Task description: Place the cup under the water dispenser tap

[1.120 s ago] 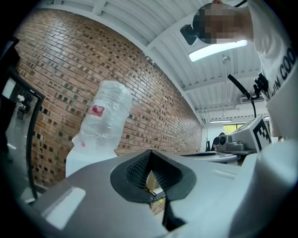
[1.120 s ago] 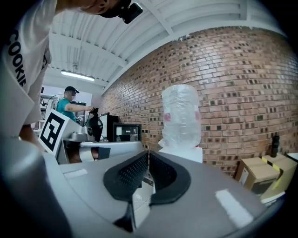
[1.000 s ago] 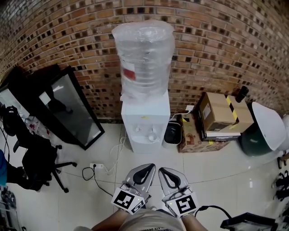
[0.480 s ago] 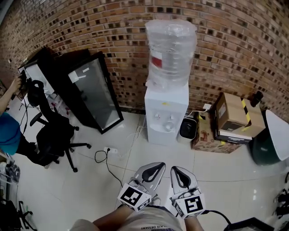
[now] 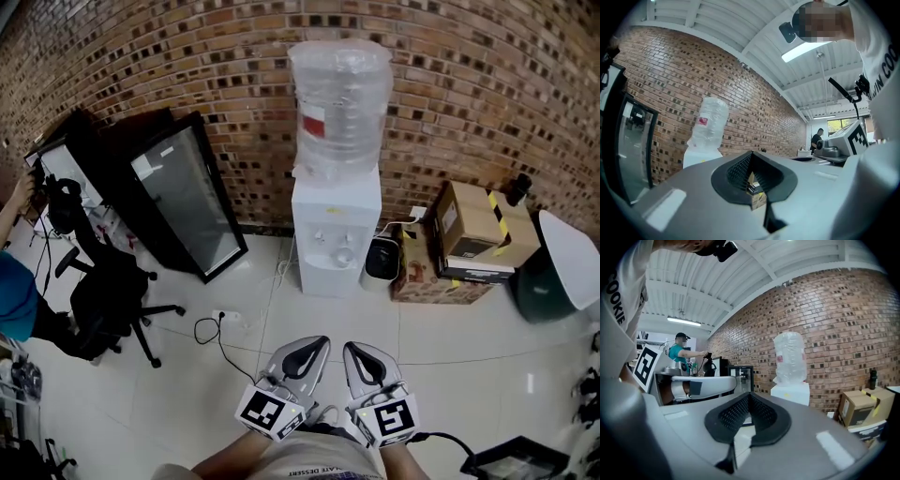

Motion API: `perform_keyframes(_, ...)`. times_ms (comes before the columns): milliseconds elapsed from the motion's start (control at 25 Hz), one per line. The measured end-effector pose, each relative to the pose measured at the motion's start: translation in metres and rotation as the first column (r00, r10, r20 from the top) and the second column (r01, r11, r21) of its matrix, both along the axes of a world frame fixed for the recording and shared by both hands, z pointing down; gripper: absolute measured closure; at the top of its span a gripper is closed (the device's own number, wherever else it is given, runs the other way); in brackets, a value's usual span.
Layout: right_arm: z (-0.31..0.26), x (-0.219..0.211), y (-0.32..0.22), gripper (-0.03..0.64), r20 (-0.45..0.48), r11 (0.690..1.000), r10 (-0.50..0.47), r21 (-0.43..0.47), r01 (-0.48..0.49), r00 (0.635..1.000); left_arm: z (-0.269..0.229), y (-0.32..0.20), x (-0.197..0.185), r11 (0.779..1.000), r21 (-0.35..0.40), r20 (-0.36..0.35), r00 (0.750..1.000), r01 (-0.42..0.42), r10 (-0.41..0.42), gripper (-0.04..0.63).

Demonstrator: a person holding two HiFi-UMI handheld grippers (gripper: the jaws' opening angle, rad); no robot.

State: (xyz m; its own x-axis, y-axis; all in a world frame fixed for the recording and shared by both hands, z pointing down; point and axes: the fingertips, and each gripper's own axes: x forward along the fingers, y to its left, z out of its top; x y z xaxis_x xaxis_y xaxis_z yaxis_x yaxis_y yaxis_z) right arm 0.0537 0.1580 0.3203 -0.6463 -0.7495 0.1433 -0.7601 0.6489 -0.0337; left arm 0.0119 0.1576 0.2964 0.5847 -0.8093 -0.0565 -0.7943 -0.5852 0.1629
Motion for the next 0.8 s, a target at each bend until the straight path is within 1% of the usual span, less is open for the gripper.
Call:
perform_keyframes(320, 0.001, -0.01, -0.001, 0.611, -0.003, 1.0, 0.023, 0.007, -0.023, 1.0, -0.005, -0.006, -0.014, 1.0, 0.011, -0.009, 1.0, -0.013, 0.013, 0.595)
perform_keyframes(400, -0.002, -0.009, -0.002, 0.611, -0.006, 0.999, 0.041, 0.006, -0.041, 0.999, -0.005, -0.007, -0.014, 1.0, 0.012, -0.01, 1.0, -0.02, 0.02, 0.595)
perform_keyframes(520, 0.002, -0.009, 0.0, 0.611, -0.007, 0.999, 0.037, 0.019, -0.037, 0.999, -0.005, -0.007, -0.012, 0.999, 0.017, -0.011, 0.999, -0.035, 0.035, 0.595)
perform_keyframes(800, -0.002, -0.013, 0.004, 0.611, -0.011, 0.999, 0.043, 0.005, -0.043, 0.999, -0.005, -0.005, -0.012, 0.999, 0.014, -0.015, 0.999, -0.05, 0.05, 0.595)
